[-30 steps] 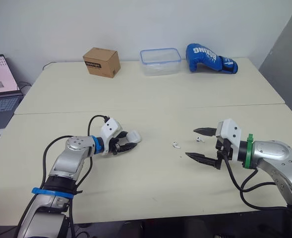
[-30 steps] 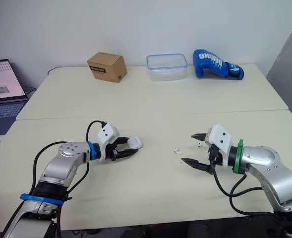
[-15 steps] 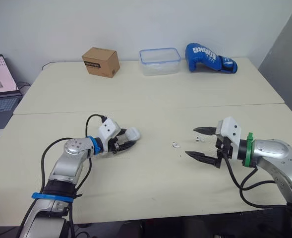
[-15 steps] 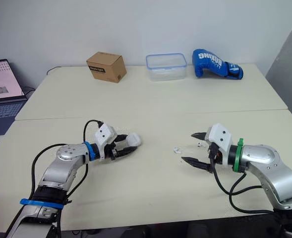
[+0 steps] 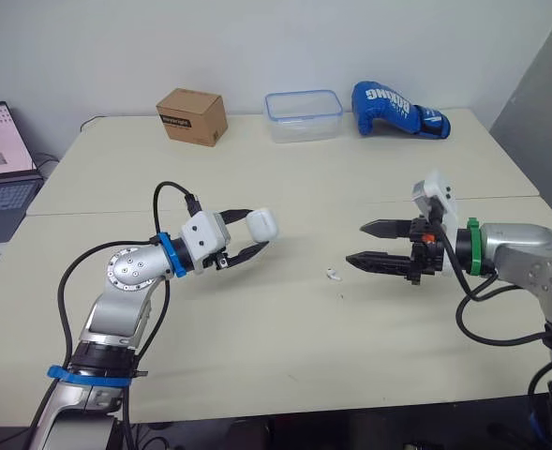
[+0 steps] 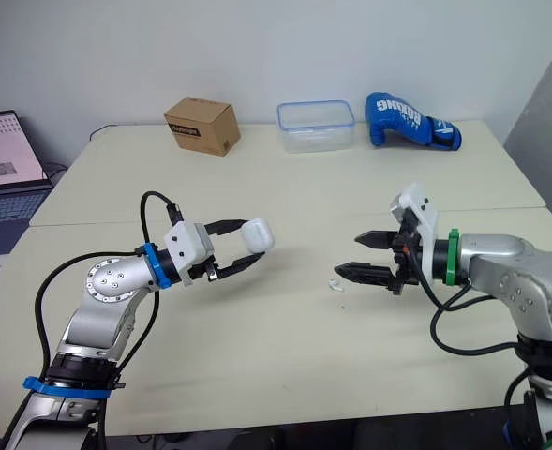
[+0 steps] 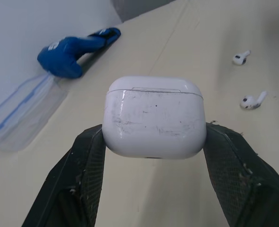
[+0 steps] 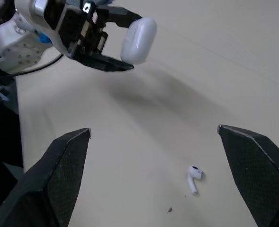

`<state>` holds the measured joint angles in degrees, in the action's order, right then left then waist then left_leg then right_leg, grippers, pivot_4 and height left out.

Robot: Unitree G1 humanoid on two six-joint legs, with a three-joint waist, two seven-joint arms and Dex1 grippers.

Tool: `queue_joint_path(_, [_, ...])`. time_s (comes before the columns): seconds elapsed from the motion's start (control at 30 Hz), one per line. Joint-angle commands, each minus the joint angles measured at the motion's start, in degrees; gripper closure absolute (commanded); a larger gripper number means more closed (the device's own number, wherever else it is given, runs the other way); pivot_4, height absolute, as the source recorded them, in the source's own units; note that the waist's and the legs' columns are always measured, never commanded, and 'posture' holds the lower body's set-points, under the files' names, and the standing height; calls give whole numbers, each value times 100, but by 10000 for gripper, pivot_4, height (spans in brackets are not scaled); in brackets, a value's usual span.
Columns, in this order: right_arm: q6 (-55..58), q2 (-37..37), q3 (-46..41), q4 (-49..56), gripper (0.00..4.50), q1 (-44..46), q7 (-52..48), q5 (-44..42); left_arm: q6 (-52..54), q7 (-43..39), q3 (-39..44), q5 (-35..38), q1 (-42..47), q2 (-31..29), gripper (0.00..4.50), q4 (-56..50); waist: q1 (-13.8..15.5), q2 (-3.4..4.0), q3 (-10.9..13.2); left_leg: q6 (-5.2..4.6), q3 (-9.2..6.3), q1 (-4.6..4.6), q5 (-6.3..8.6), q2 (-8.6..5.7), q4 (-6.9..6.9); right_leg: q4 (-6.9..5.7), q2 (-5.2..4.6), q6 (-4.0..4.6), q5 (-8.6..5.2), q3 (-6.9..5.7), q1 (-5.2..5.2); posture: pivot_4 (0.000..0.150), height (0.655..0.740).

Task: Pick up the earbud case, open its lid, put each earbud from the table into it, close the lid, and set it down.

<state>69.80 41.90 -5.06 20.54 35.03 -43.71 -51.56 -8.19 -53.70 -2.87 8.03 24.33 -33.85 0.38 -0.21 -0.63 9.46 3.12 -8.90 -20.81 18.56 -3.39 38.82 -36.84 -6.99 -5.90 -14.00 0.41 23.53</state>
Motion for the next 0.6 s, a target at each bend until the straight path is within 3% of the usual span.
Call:
queue_joint_path(0.03, [680, -273, -288, -164, 0, 400, 319, -624, -243, -159, -167, -47, 328, -51, 17840, -336, -1, 0, 0, 0, 0, 0, 0, 0, 0, 0, 0, 0, 0, 0, 0, 1500, 7307])
queue_joint_path(0.23, [1525, -873, -445, -456, 0, 826, 1028, -1089, -498, -361, -453, -58, 732, 2, 17840, -369, -15, 1, 0, 0, 2, -1, 0, 0, 1, -3, 0, 0, 0, 2, 4, 1500, 7307])
queue_joint_path(0.6, [2051, -1512, -743, -673, 0, 966, 1811, -1249, -698, -542, -707, -57, 887, 88, 17840, -399, -39, 1, 0, -1, 2, -2, -1, -1, 1, -8, 1, 0, 0, 3, 9, 1500, 7307])
